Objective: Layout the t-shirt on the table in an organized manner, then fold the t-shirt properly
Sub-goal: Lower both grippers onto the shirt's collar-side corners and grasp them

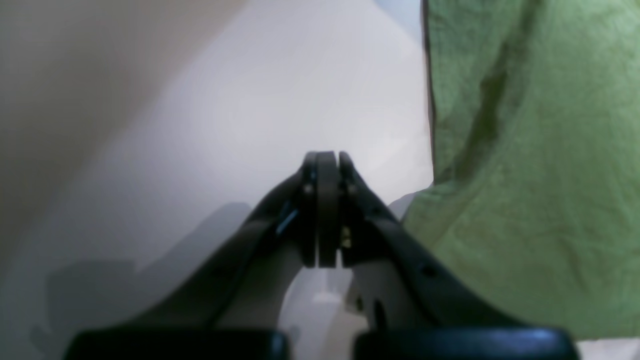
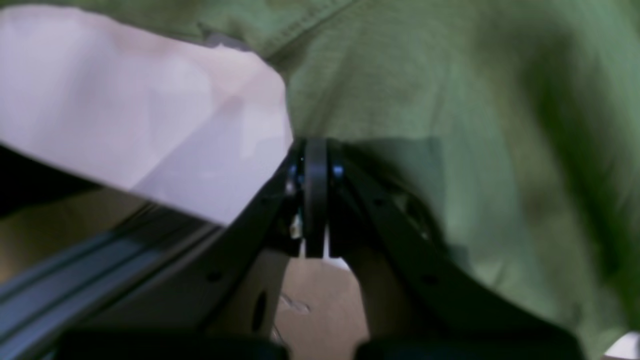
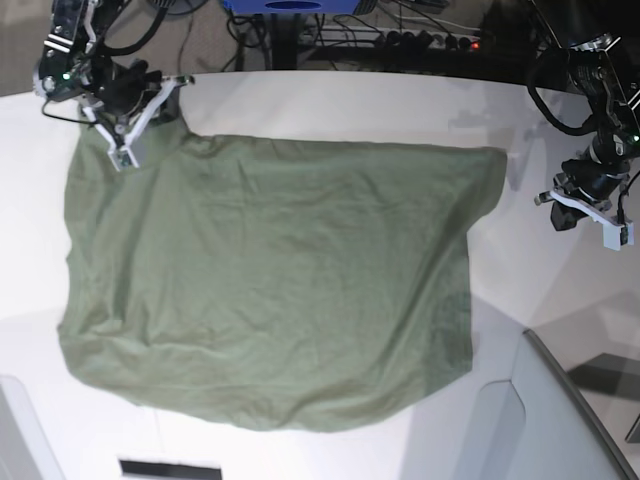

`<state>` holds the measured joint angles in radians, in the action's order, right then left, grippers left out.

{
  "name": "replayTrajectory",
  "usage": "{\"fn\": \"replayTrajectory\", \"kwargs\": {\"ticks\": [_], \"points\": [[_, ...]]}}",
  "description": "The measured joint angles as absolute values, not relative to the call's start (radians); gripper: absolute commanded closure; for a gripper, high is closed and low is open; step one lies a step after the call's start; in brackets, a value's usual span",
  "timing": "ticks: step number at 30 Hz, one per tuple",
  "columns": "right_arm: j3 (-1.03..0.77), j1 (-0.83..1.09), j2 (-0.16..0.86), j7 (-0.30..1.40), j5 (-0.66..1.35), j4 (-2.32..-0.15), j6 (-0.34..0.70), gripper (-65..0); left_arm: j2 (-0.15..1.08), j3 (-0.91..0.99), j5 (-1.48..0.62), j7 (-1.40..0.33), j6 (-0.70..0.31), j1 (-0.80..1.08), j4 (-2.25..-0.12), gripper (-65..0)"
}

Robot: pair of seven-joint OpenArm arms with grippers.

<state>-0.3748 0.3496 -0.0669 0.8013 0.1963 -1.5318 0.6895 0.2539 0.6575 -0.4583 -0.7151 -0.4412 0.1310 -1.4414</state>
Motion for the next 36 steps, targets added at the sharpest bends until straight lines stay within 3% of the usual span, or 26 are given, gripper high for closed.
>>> {"fn": "replayTrajectory", "kwargs": {"ticks": [9, 16, 21, 25, 32, 36], "points": [[-0.459, 0.309, -0.061, 0.884, 0.206, -1.79, 0.699, -0.3, 0.255, 0.602, -0.458, -0.714, -0.439, 0.138, -1.443, 0.0], [-0.653, 0.109, 0.086, 0.881, 0.182, -1.468, 0.683, -0.3, 0.176, 0.364, -0.46, -0.646, -0.437, 0.172, -1.467, 0.0], [-0.64, 0.094, 0.08, 0.83, 0.192, -1.366, 0.691, -0.3, 0.164, 0.222, -0.465, -0.557, -0.434, 0.163, -1.421, 0.0], [-0.64, 0.084, 0.088, 0.805, 0.191, -1.317, 0.689, -0.3, 0.167, 0.206, -0.447, -0.503, -0.434, 0.161, -1.321, 0.0], [-0.645, 0.067, 0.136, 0.682, 0.218, -1.153, 0.707, -0.3, 0.174, 0.212, -0.236, -0.345, -0.445, 0.156, -1.206, 0.0], [-0.665, 0.059, 0.157, 0.672, 0.223, -1.133, 0.597, -0.3, 0.179, 0.212, -0.236, -0.339, -0.445, 0.161, -1.206, 0.0]]}}
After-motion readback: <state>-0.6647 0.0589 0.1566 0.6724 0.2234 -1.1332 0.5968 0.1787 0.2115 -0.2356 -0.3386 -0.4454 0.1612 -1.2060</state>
